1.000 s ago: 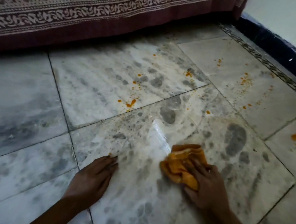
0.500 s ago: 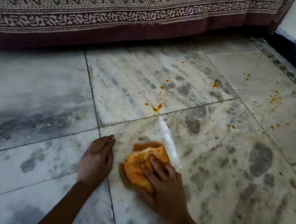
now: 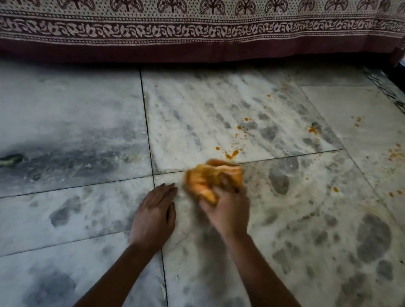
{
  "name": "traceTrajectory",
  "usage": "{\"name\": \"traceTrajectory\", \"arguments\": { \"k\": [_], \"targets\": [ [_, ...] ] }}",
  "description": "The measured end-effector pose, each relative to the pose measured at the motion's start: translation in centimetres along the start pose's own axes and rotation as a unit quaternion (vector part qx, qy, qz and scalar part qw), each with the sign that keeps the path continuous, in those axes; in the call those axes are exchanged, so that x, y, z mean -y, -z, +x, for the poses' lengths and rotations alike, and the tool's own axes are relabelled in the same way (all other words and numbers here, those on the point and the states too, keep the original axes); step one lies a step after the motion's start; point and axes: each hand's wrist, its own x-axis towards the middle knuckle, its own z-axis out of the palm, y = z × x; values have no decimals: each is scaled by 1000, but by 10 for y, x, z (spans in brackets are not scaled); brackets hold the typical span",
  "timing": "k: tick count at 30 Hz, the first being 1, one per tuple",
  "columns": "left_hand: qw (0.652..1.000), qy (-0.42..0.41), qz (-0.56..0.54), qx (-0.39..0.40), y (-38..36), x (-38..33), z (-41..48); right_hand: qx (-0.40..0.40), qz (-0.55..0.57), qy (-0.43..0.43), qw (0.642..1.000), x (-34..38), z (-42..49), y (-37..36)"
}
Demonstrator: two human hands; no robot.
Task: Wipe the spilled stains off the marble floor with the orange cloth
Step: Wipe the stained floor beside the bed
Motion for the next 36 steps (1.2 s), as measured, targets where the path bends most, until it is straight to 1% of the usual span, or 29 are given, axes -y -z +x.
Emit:
{"name": "traceTrajectory", "arguments": {
  "k": [2, 3, 5, 7, 8, 10, 12, 13, 14, 15, 17, 19, 20, 21, 23, 24, 25, 26, 27, 28, 29, 30, 31, 32, 34, 36],
  "targets": [
    [1000, 13, -9, -8, 2, -2, 1, 35, 24, 82, 996, 1, -39, 0],
    [1000, 18, -13, -14, 3, -2, -1, 43, 42, 112, 992, -11, -62, -1],
    [1000, 16, -12, -21, 6, -2, -2, -2, 72, 160, 985, -49, -94, 2],
    [1000, 3, -3, -21, 4, -3, -1, -52, 53, 167, 983, -95, -105, 6],
    [1000, -2, 1, -16, 3, -3, 0, -60, 35, 147, 987, -113, -100, 9],
    [1000, -8, 12, -11, -1, -4, 1, -61, 1, 42, 997, -126, -67, 14],
    [1000, -14, 23, -3, -7, -7, 6, -73, -23, -58, 995, -112, -12, 18],
    [1000, -16, 26, 4, -9, -10, 9, -72, -21, -86, 994, -98, 14, 17],
    [999, -18, 25, 11, -12, -13, 13, -62, -11, -96, 993, -81, 31, 14],
    [999, -20, 23, 16, -14, -17, 18, -47, -7, -86, 995, -66, 39, 10],
    [999, -16, 17, 23, -18, -24, 28, -24, -24, -2, 999, -44, 23, 0],
    [1000, -11, 4, 27, -22, -32, 34, 10, 13, 76, 997, -49, -21, 0],
    [1000, -15, 0, 28, -26, -36, 35, -3, 45, 98, 994, -65, -42, 3],
    [999, -21, 2, 28, -30, -40, 34, -38, 61, 116, 991, -86, -62, 6],
    [999, -31, 16, 31, -37, -47, 28, -104, 30, 149, 983, -135, -90, 18],
    [999, -33, 22, 34, -40, -50, 25, -113, 0, 162, 980, -161, -94, 24],
    [998, -35, 26, 42, -43, -55, 23, -94, -32, 145, 984, -182, -90, 29],
    [998, -40, 26, 50, -45, -59, 22, -62, -55, 91, 992, -197, -76, 31],
    [996, -52, 26, 60, -48, -65, 22, -31, -62, 4, 998, -205, -54, 31],
    [995, -69, 27, 70, -51, -70, 22, -23, -59, -86, 994, -204, -27, 31],
    [992, -89, 28, 84, -54, -76, 22, -20, -43, -148, 988, -196, 0, 32],
    [989, -110, 27, 99, -58, -84, 22, -17, -39, -178, 983, -185, 23, 32],
    [986, -124, 25, 111, -62, -90, 22, -2, -50, -177, 983, -170, 40, 33],
    [983, -134, 23, 119, -66, -97, 22, 18, -56, -153, 986, -157, 46, 31],
    [979, -144, 28, 138, -71, -107, 22, 81, -46, -69, 993, -147, 29, 24],
    [975, -158, 33, 155, -71, -114, 23, 147, -20, 6, 989, -157, -6, 34]
  ]
}}
